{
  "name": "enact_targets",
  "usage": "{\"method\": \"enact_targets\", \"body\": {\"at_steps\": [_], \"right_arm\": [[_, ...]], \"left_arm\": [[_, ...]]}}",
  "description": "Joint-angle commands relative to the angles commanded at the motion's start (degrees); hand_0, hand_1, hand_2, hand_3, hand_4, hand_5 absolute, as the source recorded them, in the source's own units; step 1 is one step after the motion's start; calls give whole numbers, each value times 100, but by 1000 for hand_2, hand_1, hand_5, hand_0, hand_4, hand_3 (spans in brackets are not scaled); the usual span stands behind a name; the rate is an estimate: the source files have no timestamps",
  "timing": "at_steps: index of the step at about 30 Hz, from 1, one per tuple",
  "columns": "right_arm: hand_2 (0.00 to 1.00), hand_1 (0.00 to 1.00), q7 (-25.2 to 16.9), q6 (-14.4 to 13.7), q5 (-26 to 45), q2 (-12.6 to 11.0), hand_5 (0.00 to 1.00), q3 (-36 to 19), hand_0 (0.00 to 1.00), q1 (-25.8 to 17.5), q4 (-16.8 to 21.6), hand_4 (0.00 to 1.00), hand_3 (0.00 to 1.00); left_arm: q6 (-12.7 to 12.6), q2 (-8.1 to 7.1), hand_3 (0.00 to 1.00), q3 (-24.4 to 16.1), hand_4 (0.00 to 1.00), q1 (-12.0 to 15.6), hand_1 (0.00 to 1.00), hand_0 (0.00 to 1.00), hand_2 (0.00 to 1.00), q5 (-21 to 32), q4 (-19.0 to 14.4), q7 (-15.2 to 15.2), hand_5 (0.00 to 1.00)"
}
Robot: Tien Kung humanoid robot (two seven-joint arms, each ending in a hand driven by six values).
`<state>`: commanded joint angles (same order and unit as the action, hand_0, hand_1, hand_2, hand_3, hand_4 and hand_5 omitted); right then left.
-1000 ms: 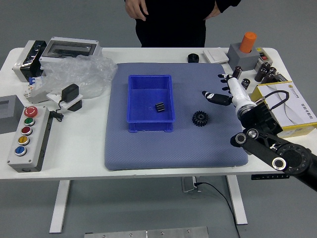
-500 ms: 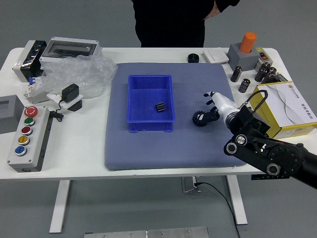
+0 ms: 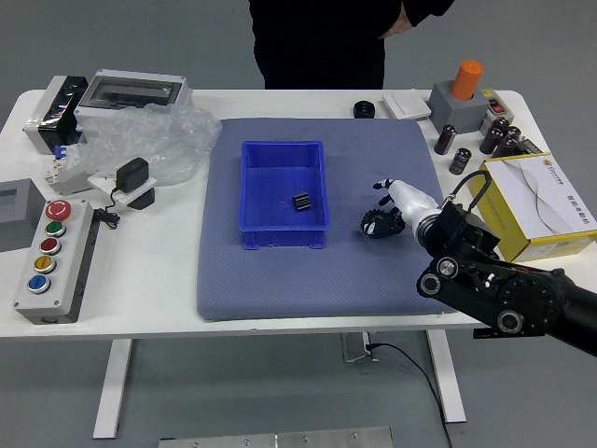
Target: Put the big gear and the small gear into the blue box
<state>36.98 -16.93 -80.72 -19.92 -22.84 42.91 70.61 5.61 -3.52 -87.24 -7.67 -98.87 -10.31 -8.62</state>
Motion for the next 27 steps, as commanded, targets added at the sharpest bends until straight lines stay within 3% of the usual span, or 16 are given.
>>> {"method": "enact_targets", "body": {"at_steps": [16,27], "right_arm": [[792,669,0,471,-1001,23,220,-29,713,10,96,780,887],[802,680,0,593,-816,-37,250,-214,730,28,135,795,884]], "left_arm": [[-17,6,817,13,586,6,741,757,768,23,0,4,135],[-21,4,815,20,586,7,741,757,768,40,0,7,134]]}}
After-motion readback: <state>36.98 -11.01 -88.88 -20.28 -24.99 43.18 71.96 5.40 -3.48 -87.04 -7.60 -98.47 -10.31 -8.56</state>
